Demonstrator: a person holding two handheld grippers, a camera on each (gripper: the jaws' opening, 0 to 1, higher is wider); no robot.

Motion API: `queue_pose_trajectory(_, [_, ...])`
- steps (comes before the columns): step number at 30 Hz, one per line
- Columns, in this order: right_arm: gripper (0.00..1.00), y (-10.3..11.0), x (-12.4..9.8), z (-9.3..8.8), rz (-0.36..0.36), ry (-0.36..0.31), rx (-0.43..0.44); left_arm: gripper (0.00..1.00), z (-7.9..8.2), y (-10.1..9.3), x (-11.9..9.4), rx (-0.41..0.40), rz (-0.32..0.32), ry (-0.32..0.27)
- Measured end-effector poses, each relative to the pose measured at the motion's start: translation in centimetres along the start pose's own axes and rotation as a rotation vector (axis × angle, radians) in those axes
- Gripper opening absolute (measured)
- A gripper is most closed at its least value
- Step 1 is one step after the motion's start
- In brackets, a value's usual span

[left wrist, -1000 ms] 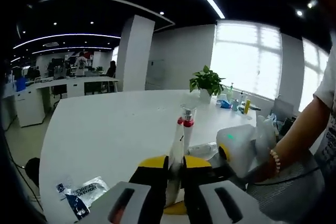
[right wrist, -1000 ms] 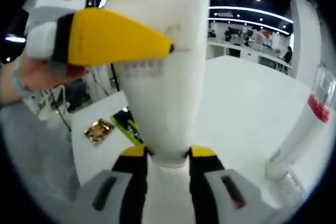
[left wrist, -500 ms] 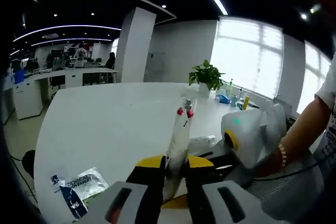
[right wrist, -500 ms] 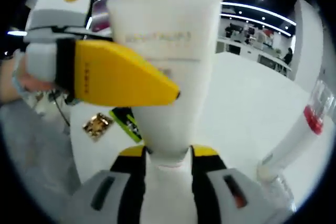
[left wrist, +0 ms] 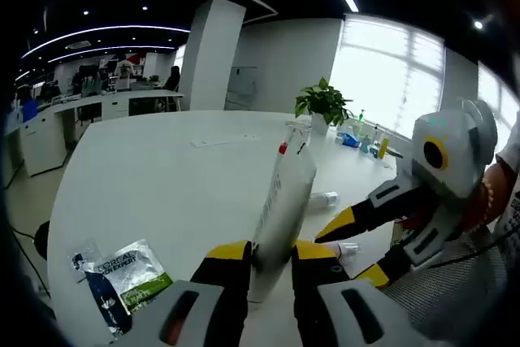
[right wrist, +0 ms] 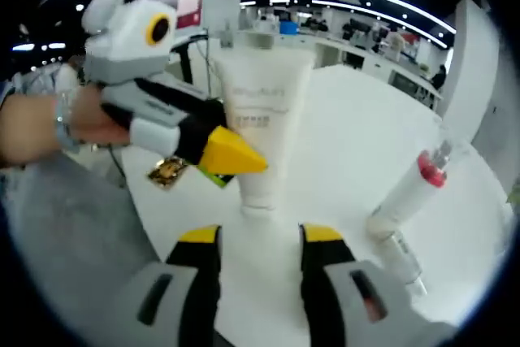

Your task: Arrange the skincare products in the storage area until every visible bottle or jar stands upright without overlapping.

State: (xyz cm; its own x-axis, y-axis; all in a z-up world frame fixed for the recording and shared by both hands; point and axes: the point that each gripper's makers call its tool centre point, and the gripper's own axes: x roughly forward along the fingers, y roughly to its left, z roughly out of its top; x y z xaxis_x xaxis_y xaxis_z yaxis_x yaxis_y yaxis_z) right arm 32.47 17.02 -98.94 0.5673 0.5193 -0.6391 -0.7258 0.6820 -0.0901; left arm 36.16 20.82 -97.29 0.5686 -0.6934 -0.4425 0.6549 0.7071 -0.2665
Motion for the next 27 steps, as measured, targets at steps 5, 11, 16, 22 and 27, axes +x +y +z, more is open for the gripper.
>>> queue_pose_trajectory(5, [0.33, -2.0, 0.2, 0.7, -0.058, -0.025, -0.011, 0.20, -0.8, 0.1, 0.4, 0.032, 0.029, 0.026])
queue_pose_trajectory(11, [0.33, -3.0, 0.4, 0.0, -0.088, 0.001, -0.012, 0.21, -1.0, 0.4, 0.9, -0.001, 0.038, 0.023])
queue_pose_trajectory(16, [0.32, -3.7, 0.4, -0.5, -0.096, 0.010, 0.010, 0.21, -1.0, 0.6, 1.4, -0.006, 0.047, 0.017])
queue_pose_trajectory(22, [0.31, -4.6, 0.2, -1.5, -0.097, 0.021, 0.075, 0.21, -0.6, 1.1, 2.1, -0.025, 0.047, 0.009])
queue_pose_trajectory(27, [0.30, -4.3, 0.2, -1.7, -0.082, 0.028, 0.090, 0.20, -0.2, 1.4, 2.8, 0.051, 0.040, 0.029])
